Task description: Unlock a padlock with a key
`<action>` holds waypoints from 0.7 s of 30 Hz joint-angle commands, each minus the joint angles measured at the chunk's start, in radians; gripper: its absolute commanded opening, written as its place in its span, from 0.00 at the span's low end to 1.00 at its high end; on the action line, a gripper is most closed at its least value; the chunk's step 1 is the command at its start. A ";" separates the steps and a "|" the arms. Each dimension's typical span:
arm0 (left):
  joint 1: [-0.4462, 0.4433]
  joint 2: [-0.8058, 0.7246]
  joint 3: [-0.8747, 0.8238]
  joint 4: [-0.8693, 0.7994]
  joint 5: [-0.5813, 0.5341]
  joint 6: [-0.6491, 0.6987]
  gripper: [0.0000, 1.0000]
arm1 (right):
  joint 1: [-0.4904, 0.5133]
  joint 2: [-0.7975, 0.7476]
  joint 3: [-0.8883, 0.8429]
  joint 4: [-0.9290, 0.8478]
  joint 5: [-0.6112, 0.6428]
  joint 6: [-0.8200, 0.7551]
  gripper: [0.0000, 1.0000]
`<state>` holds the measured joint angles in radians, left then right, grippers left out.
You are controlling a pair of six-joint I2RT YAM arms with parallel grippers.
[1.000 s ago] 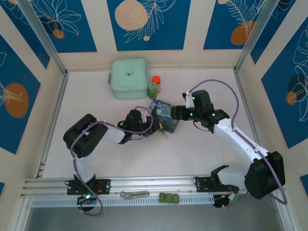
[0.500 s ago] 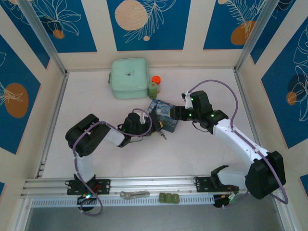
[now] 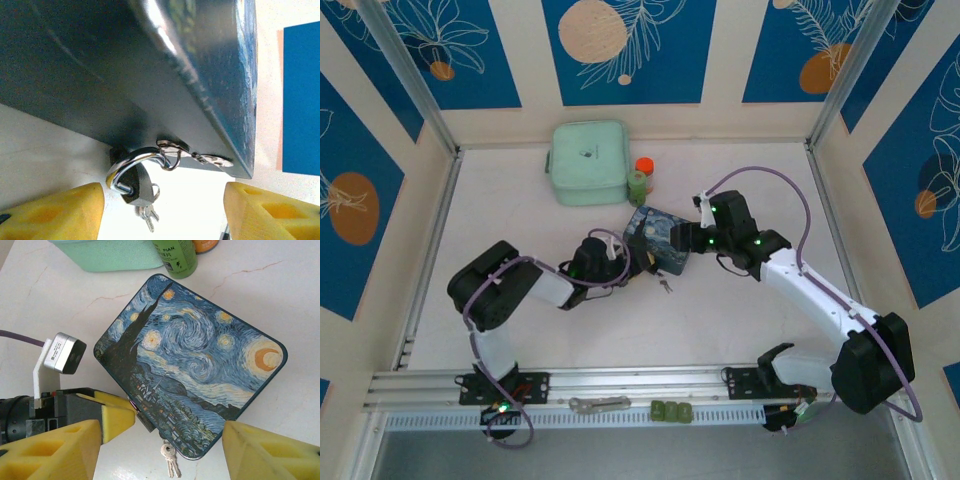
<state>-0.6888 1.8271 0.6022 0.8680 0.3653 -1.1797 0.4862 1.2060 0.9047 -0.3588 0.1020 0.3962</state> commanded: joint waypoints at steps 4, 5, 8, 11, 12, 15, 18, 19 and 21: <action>0.037 -0.068 -0.045 -0.043 -0.038 -0.004 0.64 | 0.058 0.003 0.015 -0.037 0.011 -0.053 0.66; 0.047 -0.082 -0.055 -0.049 -0.043 -0.003 0.64 | 0.078 0.008 0.018 -0.046 0.015 -0.067 0.66; 0.094 -0.143 -0.095 -0.077 -0.064 0.007 0.65 | 0.179 0.044 0.032 -0.084 0.064 -0.119 0.65; 0.158 -0.208 -0.115 -0.136 -0.067 0.032 0.65 | 0.269 0.117 0.061 -0.130 0.120 -0.153 0.65; 0.181 -0.227 -0.115 -0.162 -0.063 0.041 0.65 | 0.294 0.150 0.075 -0.147 0.140 -0.164 0.65; 0.235 -0.276 -0.113 -0.207 -0.062 0.062 0.65 | 0.384 0.253 0.120 -0.190 0.248 -0.191 0.63; 0.268 -0.306 -0.108 -0.235 -0.060 0.081 0.65 | 0.449 0.355 0.170 -0.224 0.358 -0.212 0.62; 0.275 -0.311 -0.110 -0.234 -0.059 0.083 0.65 | 0.461 0.386 0.187 -0.235 0.379 -0.220 0.61; 0.282 -0.317 -0.115 -0.226 -0.053 0.082 0.65 | 0.482 0.439 0.216 -0.251 0.434 -0.229 0.60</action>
<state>-0.4194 1.5284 0.4942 0.6716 0.3092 -1.1305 0.9463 1.6012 1.0744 -0.5438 0.4019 0.2077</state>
